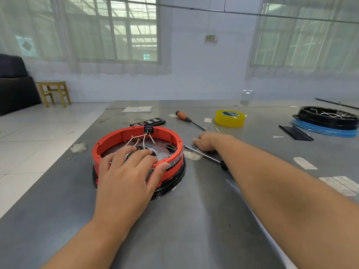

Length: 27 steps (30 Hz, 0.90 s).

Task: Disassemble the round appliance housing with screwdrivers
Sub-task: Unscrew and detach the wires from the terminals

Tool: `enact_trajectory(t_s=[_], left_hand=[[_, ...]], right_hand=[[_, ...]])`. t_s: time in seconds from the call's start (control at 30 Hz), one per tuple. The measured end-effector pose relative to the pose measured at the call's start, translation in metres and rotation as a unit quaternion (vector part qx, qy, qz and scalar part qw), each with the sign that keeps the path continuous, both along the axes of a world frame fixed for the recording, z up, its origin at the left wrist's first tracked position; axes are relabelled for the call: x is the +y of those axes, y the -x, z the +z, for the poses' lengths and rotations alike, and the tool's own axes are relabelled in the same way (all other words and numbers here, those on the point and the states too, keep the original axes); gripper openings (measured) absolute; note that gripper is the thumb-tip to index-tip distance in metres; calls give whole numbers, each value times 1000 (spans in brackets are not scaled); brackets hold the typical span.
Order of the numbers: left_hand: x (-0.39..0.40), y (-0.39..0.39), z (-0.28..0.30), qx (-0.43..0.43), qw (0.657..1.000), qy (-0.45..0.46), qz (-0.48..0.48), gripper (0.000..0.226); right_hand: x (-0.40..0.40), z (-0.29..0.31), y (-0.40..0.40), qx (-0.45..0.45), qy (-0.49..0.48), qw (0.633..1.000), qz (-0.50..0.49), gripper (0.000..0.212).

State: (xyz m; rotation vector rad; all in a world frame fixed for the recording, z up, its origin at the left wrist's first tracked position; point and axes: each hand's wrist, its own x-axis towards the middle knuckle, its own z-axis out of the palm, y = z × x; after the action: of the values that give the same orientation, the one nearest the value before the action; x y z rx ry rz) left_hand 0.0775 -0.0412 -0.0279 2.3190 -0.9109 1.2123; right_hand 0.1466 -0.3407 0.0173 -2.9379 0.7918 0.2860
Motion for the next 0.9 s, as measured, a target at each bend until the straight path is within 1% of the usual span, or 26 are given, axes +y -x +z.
enact_trajectory(t_s=[0.1,0.3,0.4,0.47,0.57,0.63,0.7,0.8,0.83,0.9], left_hand=[[0,-1,-1,1,1000,-2,0,37],[-2,-3,-2,-6,1000,-2,5,34],[-2,-2,-2,-6,1000,-1,7,35],[-2,-2,-2,-6,1000,-2,7,38],[-1,-2,-2,-8,1000,3,3,36],[-1,-2,-1,-6,1000,4,2,36],[0,0,1,2,1000,0,0,37],[4,4,5,32,999,2,-17,40],[5,6,6,43,999,7,-25,42],[10,11,9,65,997,25,-32,44]], right_hand=[[-4,0,-5,-13,-18,999,-23,70],[-22,-7,-18,-40,-19,997,-57,81],[-28,-10,-22,-49,-17,997,-55,86],[-29,-9,-22,-46,-10,998,-43,86],[-21,-1,-13,-41,24,999,-7,77],[-6,9,-3,-87,22,996,30,72],[14,19,11,-179,-8,981,76,65],[52,25,37,-339,-93,931,103,50],[66,24,46,-379,-125,912,99,48],[93,17,62,-424,-188,882,85,48]])
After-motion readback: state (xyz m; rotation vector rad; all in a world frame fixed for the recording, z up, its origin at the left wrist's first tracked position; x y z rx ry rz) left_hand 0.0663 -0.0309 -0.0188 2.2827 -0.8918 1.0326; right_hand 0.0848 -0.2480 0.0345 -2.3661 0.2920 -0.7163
